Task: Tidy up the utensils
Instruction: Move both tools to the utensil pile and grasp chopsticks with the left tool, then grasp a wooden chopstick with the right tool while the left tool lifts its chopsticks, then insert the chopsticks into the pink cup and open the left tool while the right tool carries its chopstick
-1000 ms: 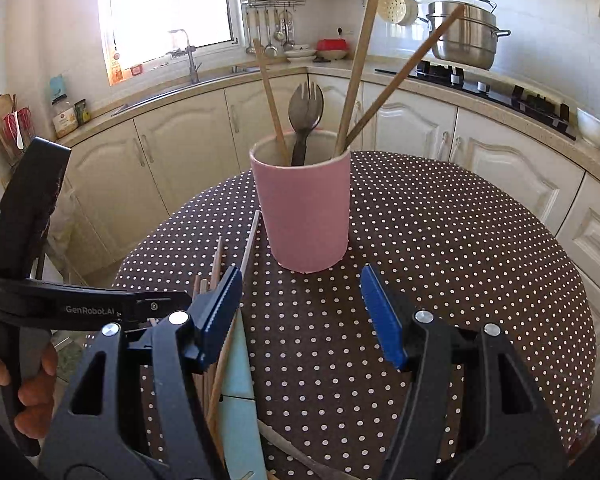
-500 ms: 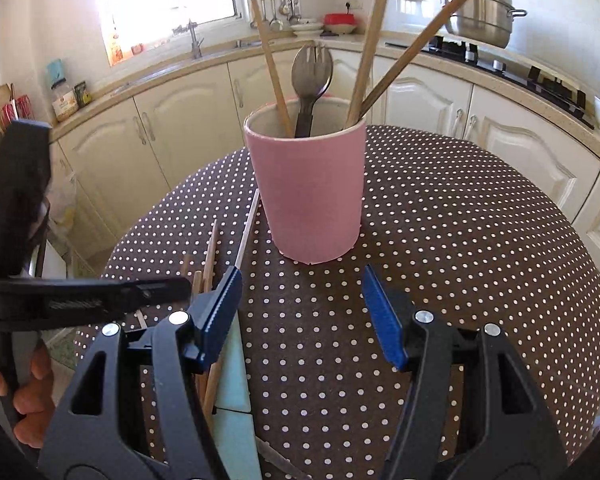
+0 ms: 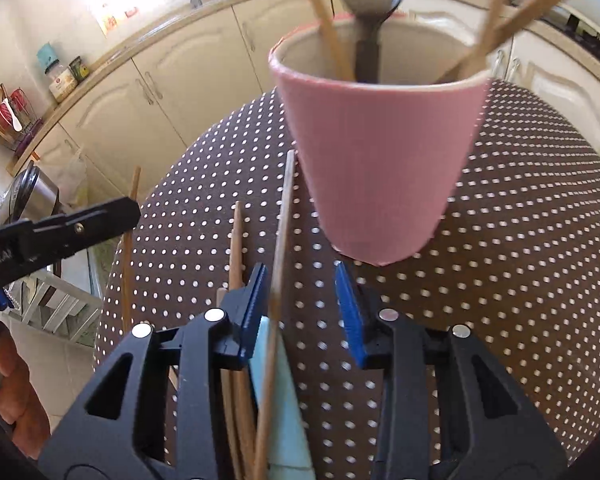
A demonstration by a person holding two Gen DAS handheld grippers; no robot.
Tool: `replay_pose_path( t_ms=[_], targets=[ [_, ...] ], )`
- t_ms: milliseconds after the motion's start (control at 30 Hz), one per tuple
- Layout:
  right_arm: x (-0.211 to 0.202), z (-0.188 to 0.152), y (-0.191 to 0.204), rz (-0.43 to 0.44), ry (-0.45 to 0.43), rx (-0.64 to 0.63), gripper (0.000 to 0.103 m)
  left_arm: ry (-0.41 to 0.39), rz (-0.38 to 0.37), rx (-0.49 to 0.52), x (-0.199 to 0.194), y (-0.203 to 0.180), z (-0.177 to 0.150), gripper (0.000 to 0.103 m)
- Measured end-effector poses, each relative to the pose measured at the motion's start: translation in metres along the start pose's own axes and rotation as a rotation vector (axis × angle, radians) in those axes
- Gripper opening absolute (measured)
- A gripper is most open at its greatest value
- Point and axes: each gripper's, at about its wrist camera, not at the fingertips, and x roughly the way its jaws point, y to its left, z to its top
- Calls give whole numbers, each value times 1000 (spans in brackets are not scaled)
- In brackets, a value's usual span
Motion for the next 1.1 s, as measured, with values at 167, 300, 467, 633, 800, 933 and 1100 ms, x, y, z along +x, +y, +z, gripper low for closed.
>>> replay_pose_path(
  t_ms=[167,300,467,633,800,933,1100],
  targets=[
    [13,10,11,-5,37,-8,26,-12,5,10,3,-2,7,6],
    [18,13,13,3,42,-15,6,-15,-7,19,3,-5,6,4],
    [-4,4,8,51,-13,-19,6,-49,-15,58,-11,-14,2,3],
    [-25,-9,3,71,-43,-36,6,2,15,84,-8,-19,-4,5],
    [-34,-18,-17,99,-43,2,6,121,75,61,17,-16,-16,8],
    [-37,-25,-24,110,-42,11,6,196,110,72,36,-19,-25,23],
    [-42,-32,-32,128,-43,13,6,203,142,104,45,-27,-30,23]
  ],
)
